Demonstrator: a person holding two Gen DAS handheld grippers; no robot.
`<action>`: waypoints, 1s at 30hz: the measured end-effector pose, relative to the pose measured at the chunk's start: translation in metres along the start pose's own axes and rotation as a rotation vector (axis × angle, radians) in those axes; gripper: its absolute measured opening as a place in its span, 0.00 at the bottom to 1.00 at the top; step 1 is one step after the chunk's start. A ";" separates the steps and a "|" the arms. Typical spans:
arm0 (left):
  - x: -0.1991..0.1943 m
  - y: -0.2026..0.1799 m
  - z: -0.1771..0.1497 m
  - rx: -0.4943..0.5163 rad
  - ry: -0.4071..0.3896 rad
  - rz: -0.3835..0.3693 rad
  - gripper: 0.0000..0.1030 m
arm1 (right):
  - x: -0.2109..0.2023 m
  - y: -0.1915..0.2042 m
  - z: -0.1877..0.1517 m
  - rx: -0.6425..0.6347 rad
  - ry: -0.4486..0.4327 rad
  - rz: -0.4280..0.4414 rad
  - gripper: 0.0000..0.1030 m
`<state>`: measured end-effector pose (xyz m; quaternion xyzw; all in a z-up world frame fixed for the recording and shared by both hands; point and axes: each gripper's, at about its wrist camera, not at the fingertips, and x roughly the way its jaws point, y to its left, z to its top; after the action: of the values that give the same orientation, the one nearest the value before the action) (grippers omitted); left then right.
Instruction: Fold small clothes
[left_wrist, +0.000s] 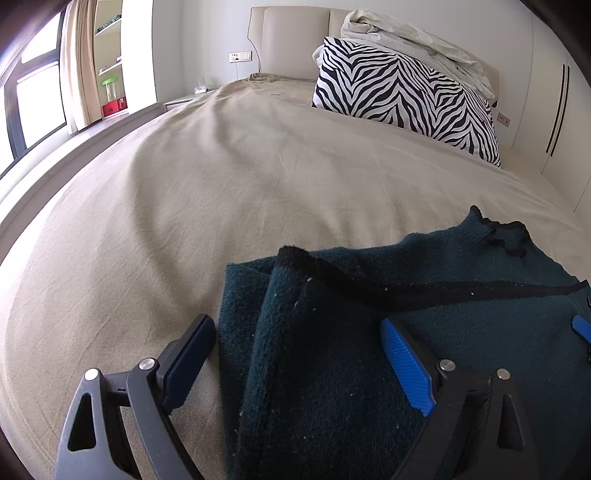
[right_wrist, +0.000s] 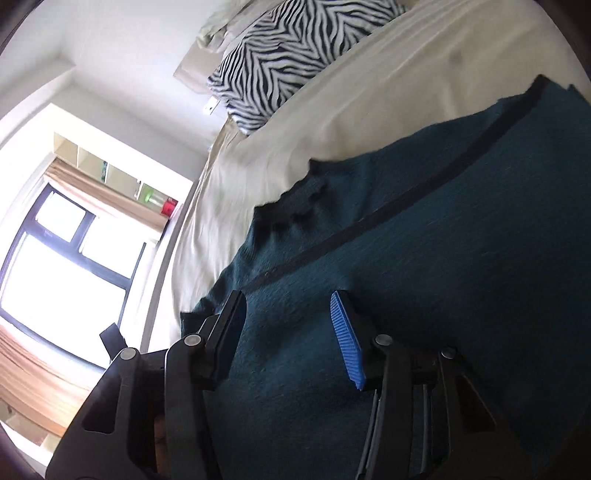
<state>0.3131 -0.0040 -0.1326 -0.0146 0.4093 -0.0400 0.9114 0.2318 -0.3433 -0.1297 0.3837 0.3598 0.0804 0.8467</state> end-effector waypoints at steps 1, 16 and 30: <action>0.000 0.000 -0.001 0.001 0.000 0.001 0.90 | -0.011 -0.014 0.009 0.031 -0.040 -0.048 0.44; -0.102 -0.004 -0.031 -0.088 0.034 -0.132 0.73 | -0.013 0.064 -0.092 -0.053 0.208 0.219 0.49; -0.109 -0.009 -0.099 0.004 0.094 -0.150 0.72 | -0.110 -0.084 -0.081 0.250 -0.035 0.054 0.42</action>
<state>0.1667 -0.0036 -0.1167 -0.0413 0.4492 -0.1095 0.8857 0.0859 -0.3985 -0.1650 0.4972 0.3418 0.0509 0.7958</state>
